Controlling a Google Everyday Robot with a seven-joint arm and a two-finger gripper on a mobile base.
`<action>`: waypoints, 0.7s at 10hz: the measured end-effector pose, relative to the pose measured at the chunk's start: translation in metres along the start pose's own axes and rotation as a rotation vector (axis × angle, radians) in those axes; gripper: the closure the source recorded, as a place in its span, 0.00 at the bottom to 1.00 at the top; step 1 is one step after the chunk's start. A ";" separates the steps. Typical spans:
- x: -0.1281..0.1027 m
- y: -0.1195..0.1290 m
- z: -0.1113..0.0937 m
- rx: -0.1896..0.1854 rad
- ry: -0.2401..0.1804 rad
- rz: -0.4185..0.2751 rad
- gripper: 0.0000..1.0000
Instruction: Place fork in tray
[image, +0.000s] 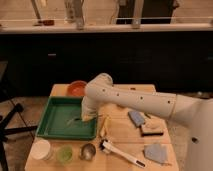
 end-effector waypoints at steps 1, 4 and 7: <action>-0.004 -0.011 0.007 -0.005 -0.002 -0.012 1.00; -0.016 -0.028 0.020 -0.023 -0.010 -0.042 1.00; -0.020 -0.034 0.033 -0.042 -0.024 -0.048 1.00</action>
